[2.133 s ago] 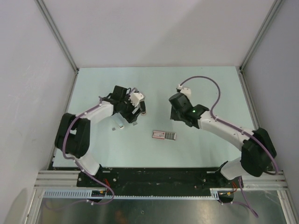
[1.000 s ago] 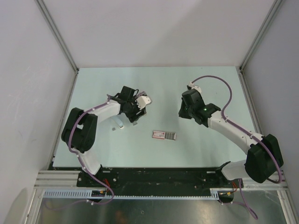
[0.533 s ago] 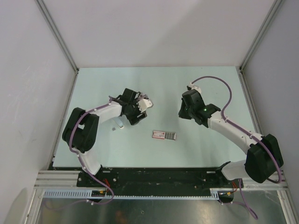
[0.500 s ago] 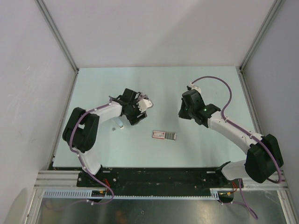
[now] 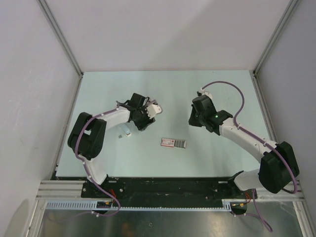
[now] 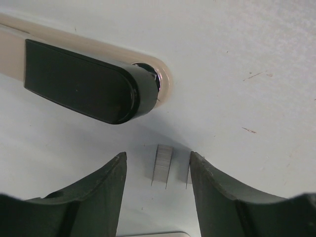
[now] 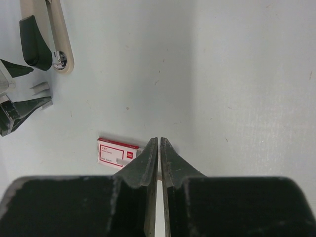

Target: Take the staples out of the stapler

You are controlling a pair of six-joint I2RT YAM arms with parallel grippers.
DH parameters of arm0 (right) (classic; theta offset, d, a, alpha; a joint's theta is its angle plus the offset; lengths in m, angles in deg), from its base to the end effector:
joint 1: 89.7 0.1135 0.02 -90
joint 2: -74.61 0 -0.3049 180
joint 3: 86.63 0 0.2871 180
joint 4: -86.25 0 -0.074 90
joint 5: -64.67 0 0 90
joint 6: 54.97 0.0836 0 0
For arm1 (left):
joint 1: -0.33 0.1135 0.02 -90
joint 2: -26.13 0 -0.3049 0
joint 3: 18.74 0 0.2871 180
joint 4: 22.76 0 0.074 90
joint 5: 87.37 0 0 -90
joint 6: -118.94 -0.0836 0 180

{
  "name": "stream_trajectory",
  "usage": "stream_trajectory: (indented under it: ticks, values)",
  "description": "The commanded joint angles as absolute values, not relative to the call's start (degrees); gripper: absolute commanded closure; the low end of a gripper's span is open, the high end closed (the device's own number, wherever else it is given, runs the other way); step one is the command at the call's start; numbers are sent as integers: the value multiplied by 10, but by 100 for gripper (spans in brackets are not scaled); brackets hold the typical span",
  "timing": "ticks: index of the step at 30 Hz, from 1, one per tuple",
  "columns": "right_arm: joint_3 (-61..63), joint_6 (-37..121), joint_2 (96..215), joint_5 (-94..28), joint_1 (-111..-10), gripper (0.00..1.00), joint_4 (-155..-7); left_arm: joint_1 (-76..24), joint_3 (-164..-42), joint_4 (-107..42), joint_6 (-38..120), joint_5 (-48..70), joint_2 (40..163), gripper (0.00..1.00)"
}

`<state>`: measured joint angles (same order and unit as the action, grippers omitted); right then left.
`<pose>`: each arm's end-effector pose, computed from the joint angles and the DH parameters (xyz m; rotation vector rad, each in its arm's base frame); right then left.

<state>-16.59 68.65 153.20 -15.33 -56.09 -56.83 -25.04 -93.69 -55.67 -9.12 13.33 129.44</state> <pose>0.3022 0.1834 0.2582 0.0854 2.3778 0.3657 0.3709 -0.1931 0.1369 1.4300 2.1946 -0.1696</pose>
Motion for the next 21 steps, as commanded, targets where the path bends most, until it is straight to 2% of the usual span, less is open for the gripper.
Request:
stream_trajectory:
  ticks: [1,6,12,21]
  values:
    - [-170,687,1534,-157,-563,91,-584,-248,-952,-554,-108,125,1311,43]
    - [-171,687,1534,-161,-563,91,-586,-241,-951,-556,-110,125,1305,45]
    - [-172,688,1538,-164,-562,91,-588,-241,-941,-567,-103,148,1277,37]
    - [-171,686,1531,-159,-563,91,-578,-243,-893,-567,-115,132,1273,34]
